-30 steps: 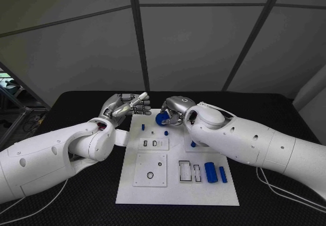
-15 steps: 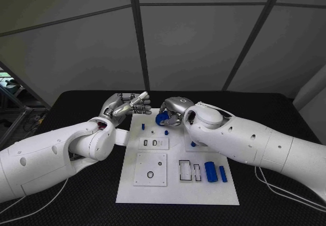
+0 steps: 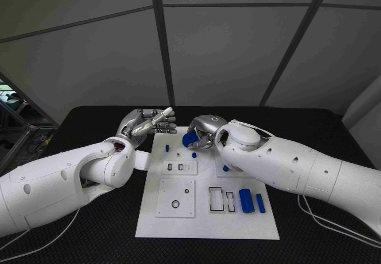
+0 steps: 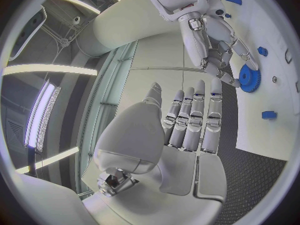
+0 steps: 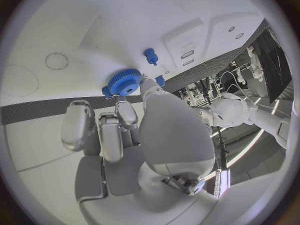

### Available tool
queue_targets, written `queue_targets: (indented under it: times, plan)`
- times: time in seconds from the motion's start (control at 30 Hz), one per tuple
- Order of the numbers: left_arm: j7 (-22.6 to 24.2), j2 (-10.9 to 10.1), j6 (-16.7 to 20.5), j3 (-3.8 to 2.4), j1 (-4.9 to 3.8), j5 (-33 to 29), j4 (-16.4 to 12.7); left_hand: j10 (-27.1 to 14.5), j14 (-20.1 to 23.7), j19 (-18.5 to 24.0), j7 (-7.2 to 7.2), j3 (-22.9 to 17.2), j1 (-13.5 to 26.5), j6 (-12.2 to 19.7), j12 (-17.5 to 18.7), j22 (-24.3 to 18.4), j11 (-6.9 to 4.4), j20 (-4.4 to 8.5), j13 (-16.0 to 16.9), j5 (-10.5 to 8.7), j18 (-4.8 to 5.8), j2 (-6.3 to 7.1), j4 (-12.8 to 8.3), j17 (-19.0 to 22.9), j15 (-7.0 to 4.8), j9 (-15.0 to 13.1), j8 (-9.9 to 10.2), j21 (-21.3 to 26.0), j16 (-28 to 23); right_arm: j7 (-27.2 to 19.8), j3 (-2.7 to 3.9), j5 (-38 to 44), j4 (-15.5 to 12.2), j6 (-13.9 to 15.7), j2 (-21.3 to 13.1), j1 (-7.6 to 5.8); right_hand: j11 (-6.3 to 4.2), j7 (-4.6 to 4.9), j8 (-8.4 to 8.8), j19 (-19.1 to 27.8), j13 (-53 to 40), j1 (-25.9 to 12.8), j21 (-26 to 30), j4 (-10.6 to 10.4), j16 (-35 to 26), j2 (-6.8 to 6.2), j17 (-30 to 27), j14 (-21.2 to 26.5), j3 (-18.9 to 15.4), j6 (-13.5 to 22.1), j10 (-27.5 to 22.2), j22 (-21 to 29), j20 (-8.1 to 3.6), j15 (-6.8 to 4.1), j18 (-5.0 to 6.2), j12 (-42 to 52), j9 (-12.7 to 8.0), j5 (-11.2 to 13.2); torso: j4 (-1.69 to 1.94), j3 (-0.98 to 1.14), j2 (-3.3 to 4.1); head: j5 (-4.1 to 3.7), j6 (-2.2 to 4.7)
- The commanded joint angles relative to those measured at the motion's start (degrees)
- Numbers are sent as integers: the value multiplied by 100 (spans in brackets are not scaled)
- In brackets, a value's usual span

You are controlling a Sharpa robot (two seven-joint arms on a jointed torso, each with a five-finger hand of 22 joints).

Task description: Assemble the parts on the task board

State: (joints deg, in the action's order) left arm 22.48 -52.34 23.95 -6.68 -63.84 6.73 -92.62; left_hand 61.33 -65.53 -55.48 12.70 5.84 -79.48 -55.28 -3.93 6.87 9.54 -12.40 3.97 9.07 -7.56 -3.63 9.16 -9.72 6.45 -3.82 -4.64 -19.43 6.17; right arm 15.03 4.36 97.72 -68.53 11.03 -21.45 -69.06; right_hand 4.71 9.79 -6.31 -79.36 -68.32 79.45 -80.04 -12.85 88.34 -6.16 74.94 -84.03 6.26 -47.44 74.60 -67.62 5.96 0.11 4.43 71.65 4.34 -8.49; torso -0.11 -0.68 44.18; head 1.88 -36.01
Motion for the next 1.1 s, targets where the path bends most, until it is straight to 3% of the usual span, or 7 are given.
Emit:
queue_targets:
  times: [0.03, 0.27, 0.43, 0.53, 0.73, 0.9, 1.1]
  plan:
    - [24, 1, -67, -6, -11, 6, -6, -20, 13, -23, 24, -16, -10, 0, 13, -6, 12, -22, -7, -37, -288, -44, -31, -5, 22, 6, 21, 26, -35, 65, 2, -63, -15, -165, -29, -11, 10, 0, -54, -17, -23, -150, 1, -106, 15, 54, 1173, -519, -13, -82, -21, -17, 44, 28, -16, 35, 14, -111, -4, 0, -2, 1, -3]
    - [20, -7, -67, -6, -11, 6, -10, -24, 14, -22, 27, -16, -9, 2, 15, -8, 15, -23, -7, -38, -288, -45, -32, -8, 23, 6, 25, 29, -42, 90, 2, -184, -50, -208, -115, -10, 19, 7, -97, -32, -56, -491, -19, -341, 17, 210, 1181, -520, -74, -171, -4, -53, 52, 36, -22, 81, 20, -428, 1, 0, 0, -2, -7]
    - [19, -17, -60, -6, -11, 6, -12, -24, 14, -21, 28, -16, -9, 2, 15, -8, 15, -23, -7, -38, -288, -45, -32, -8, 23, 6, 25, 29, -42, 111, 2, -257, -97, -89, -207, -9, 28, 16, -91, -35, -72, -763, -27, -375, 16, 289, 1180, -520, -148, -187, 3, -65, 58, 43, -23, 105, 10, -550, -9, 1, -1, 7, -13]
    - [19, -21, -61, -6, -11, 6, -13, -24, 14, -21, 28, -16, -9, 2, 15, -8, 15, -23, -7, -38, -288, -45, -32, -8, 23, 6, 25, 29, -42, 100, 2, -271, -149, 153, -269, -8, 29, 18, -88, -43, -92, -778, -35, -372, 15, 291, 1179, -519, -154, -183, 17, -83, 59, 44, -26, 123, 8, -570, -7, 2, -2, 1, -11]
    - [17, -34, -66, -6, -11, 6, -14, -24, 14, -21, 28, -16, -9, 2, 15, -8, 15, -23, -7, -38, -288, -45, -32, -8, 23, 6, 25, 29, -42, -235, 2, -430, -308, 1001, -503, 0, 24, 15, -79, -72, -165, -647, -66, -281, 13, 278, 1178, -519, -112, -191, 72, -140, 60, 41, -36, 195, 0, -824, -9, 1, -5, -18, 11]
    - [20, -64, -69, -6, -11, 6, -9, -24, 14, -21, 28, -16, -9, 2, 15, -8, 15, -23, -7, -38, -288, -45, -32, -8, 23, 6, 25, 29, -42, -820, 5, -949, -719, 1329, -1043, 2, 19, 11, -59, -41, -143, -496, -41, -200, -12, 249, 1128, -507, -69, -172, 45, -84, 58, 38, -25, 177, -10, -864, -24, 7, -20, -38, 21]
    - [30, -108, -94, -6, -11, 6, 13, -24, 14, -21, 28, -16, -9, 2, 15, -8, 15, -23, -7, -38, -288, -45, -32, -8, 23, 6, 25, 29, -42, -1361, 13, -1705, -1191, 970, -1983, 0, -49, -68, -79, 106, -31, -125, 98, 24, -83, 84, 996, -474, -37, -244, -61, 176, 18, -17, 25, 73, -4, -454, -85, 26, -51, -28, 21]
